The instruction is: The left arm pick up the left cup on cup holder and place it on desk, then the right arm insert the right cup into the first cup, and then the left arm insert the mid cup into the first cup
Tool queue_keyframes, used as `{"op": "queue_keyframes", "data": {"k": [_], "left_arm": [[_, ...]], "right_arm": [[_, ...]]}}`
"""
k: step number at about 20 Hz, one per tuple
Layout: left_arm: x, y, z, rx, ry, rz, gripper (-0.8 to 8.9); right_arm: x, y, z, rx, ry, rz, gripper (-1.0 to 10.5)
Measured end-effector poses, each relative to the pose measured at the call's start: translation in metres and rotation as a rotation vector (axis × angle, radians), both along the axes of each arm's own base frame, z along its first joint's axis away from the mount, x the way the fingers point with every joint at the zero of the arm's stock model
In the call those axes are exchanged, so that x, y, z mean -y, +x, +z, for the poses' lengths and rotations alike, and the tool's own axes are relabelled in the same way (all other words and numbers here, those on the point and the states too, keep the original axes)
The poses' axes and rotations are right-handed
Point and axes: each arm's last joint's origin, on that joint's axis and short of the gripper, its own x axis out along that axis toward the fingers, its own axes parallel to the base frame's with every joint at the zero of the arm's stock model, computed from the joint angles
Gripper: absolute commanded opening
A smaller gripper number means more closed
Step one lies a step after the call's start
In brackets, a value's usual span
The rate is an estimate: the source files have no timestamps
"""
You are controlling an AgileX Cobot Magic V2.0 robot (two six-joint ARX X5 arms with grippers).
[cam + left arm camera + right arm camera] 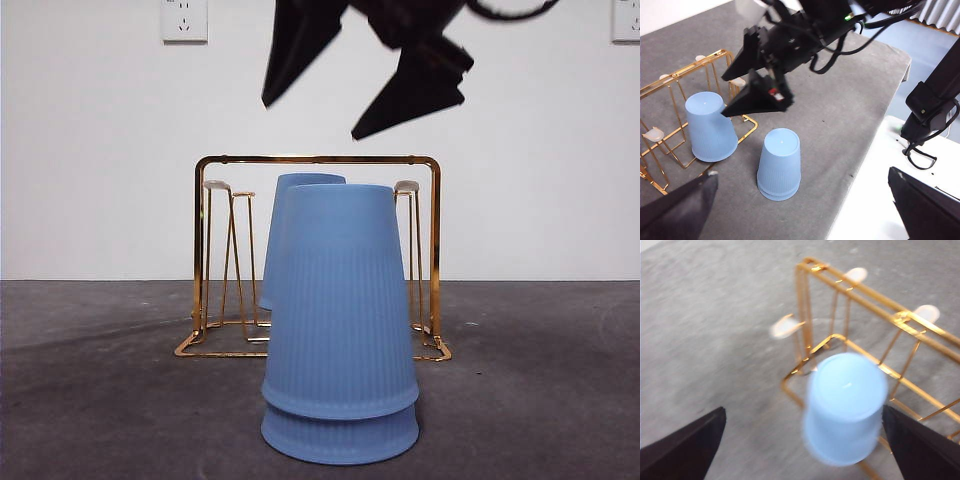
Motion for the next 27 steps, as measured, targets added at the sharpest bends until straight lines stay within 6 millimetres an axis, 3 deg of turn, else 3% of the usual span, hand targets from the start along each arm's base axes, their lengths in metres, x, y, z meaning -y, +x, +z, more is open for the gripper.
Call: {"op": "queue_keyframes", "data": {"k": [4, 9, 15, 20, 27], "left_arm": [[-0.001, -0.001, 0.000, 0.001, -0.001, 0.000, 5.94], [-0.001, 0.000, 0.000, 0.001, 0.000, 0.002, 5.94], [-0.001, 0.000, 0.000, 0.002, 0.001, 0.005, 5.94], [-0.001, 0.000, 0.000, 0.000, 0.000, 0.006, 5.94], [-0.001, 0.000, 0.000, 0.000, 0.000, 0.009, 5.94]], "right_arm": [[0.001, 0.023, -0.013, -0.005, 0.024, -0.021, 4.9], [-0.005, 0.035, -0.030, -0.039, 0.031, 0.009, 4.9], [-0.011, 0.043, -0.040, -0.041, 0.010, -0.002, 4.7], [-0.010, 0.045, -0.042, -0.034, -0.004, -0.029, 2.6], [-0.011, 0.046, -0.042, -0.028, 0.005, -0.043, 2.6]]}}
